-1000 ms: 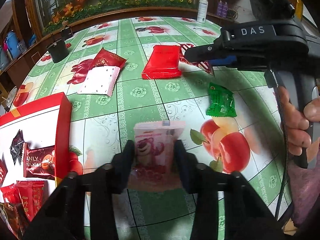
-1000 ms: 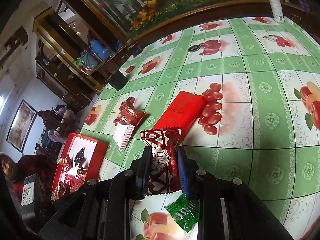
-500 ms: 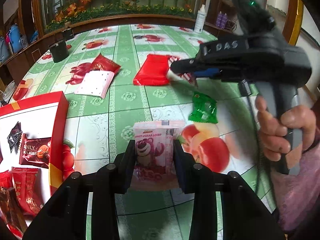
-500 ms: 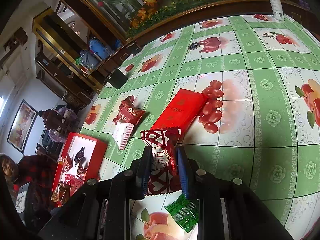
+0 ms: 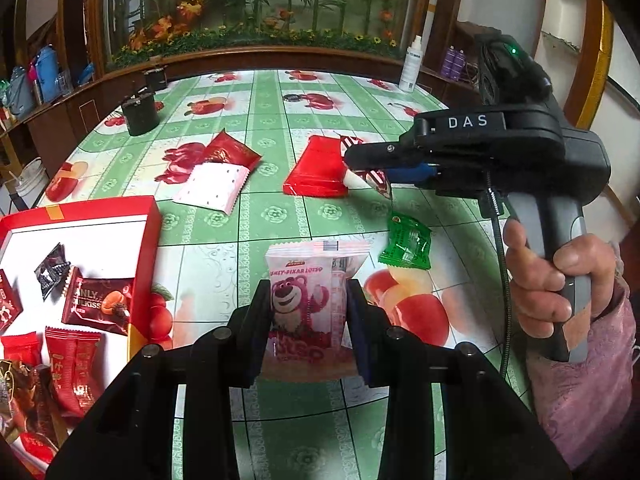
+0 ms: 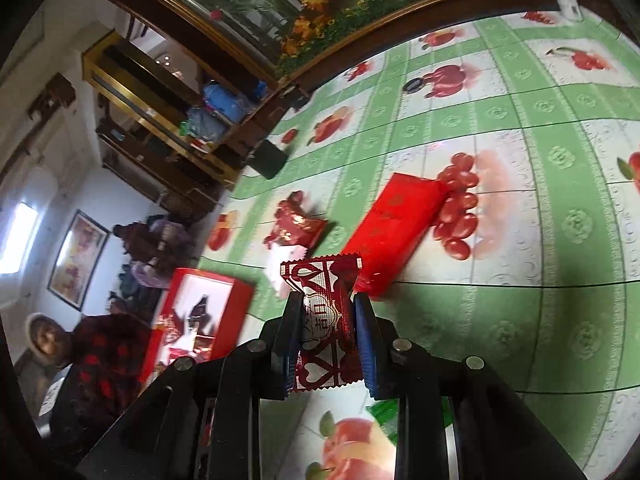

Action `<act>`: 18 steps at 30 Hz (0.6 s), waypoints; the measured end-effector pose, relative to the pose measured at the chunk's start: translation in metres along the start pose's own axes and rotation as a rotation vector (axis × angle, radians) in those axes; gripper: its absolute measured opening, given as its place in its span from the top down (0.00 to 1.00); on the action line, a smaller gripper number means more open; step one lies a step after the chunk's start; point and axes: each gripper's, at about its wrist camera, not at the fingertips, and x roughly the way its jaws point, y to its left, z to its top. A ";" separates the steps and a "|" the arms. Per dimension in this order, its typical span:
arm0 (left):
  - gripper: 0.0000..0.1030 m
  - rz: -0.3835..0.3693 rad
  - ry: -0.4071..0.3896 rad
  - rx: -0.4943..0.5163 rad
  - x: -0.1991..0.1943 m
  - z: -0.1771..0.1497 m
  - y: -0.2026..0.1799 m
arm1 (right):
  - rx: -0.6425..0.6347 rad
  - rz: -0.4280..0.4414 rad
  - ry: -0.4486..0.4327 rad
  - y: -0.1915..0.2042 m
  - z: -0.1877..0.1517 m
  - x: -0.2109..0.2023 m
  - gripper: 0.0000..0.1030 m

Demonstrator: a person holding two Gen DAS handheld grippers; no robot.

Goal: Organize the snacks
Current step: 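Carry both snacks over the white tray and open both grippers to drop them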

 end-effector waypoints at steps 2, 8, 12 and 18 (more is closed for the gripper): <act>0.68 0.005 -0.004 0.005 -0.001 -0.001 -0.001 | 0.006 0.012 0.006 0.001 0.000 0.001 0.75; 0.68 0.017 0.003 0.001 -0.001 -0.002 0.002 | 0.010 -0.003 0.014 0.000 0.000 0.003 0.75; 0.68 0.027 -0.001 -0.011 -0.003 -0.001 0.007 | 0.004 -0.018 0.018 0.001 -0.001 0.005 0.75; 0.68 0.034 -0.006 -0.026 -0.007 -0.003 0.014 | -0.005 -0.033 0.023 0.002 -0.002 0.006 0.75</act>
